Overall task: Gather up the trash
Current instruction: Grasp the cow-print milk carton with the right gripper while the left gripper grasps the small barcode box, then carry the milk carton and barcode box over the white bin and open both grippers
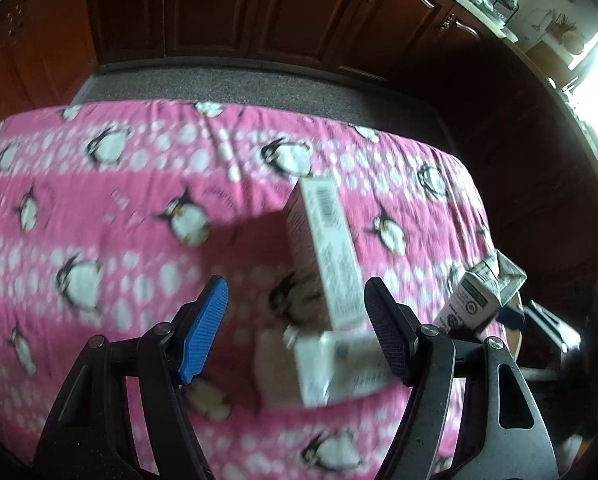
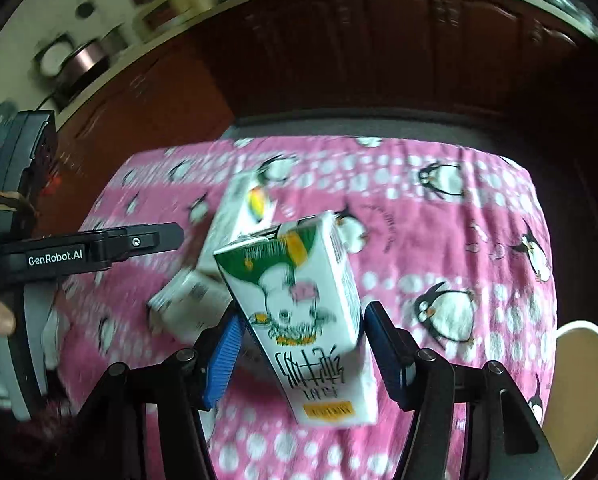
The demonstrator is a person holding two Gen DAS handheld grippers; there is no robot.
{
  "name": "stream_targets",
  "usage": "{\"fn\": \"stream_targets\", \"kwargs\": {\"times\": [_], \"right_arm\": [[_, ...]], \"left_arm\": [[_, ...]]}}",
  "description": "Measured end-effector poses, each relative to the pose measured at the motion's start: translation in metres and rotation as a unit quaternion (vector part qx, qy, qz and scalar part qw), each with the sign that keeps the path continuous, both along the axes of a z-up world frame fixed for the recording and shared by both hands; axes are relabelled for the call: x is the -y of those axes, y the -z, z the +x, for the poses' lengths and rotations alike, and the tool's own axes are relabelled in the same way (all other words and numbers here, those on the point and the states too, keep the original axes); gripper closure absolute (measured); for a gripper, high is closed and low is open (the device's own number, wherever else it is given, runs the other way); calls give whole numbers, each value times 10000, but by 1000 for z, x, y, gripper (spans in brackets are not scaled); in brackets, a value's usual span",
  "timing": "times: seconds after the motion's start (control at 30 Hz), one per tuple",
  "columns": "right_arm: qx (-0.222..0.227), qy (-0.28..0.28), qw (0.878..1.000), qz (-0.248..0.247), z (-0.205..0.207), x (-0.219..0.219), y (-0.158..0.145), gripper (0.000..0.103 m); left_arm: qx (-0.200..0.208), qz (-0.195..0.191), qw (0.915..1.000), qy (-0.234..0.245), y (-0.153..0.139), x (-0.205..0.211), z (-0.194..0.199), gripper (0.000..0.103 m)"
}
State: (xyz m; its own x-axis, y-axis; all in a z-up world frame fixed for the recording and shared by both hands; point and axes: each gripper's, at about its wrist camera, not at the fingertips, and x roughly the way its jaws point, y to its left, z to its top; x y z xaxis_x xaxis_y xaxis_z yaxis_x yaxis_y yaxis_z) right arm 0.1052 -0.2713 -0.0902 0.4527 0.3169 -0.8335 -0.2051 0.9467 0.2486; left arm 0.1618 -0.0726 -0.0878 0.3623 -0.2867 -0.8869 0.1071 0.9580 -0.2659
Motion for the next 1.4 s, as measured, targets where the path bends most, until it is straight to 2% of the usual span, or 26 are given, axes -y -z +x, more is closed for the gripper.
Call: {"fn": "stream_targets", "kwargs": {"times": [0.1, 0.23, 0.4, 0.43, 0.47, 0.53, 0.6, 0.67, 0.9, 1.07, 1.27, 1.4], "right_arm": [[20, 232, 9997, -100, 9, 4, 4, 46], [-69, 392, 9992, 26, 17, 10, 12, 47], [-185, 458, 9988, 47, 26, 22, 20, 47], [-231, 456, 9987, 25, 27, 22, 22, 47], [-252, 487, 9985, -18, 29, 22, 26, 47], [-352, 543, 9978, -136, 31, 23, 33, 47], [-454, 571, 9972, -161, 30, 23, 38, 47], [-437, 548, 9973, -231, 26, 21, 38, 47], [-581, 480, 9963, -413, 20, 16, 46, 45], [-427, 571, 9964, -469, 4, 18, 41, 48], [-36, 800, 9968, -66, -16, 36, 14, 49], [157, 904, 9958, 14, -27, 50, -6, 49]], "left_arm": [[-119, 212, 9997, -33, 13, 16, 19, 33], [-257, 353, 9990, -58, 28, 28, 29, 33], [-303, 395, 9988, -19, 37, 36, 35, 35], [-285, 408, 9988, 33, 38, 37, 34, 42], [-299, 423, 9986, 114, 40, 40, 34, 55], [-349, 453, 9982, 196, 44, 44, 34, 71], [-289, 496, 9980, 254, 46, 47, 32, 72], [-224, 483, 9981, 311, 45, 46, 31, 78], [65, 364, 9988, 310, 21, 33, 24, 78], [351, 402, 9977, 426, -2, 32, 12, 78], [569, 284, 9958, 654, -26, 35, -9, 78], [685, 245, 9935, 877, -39, 48, -28, 78]]}}
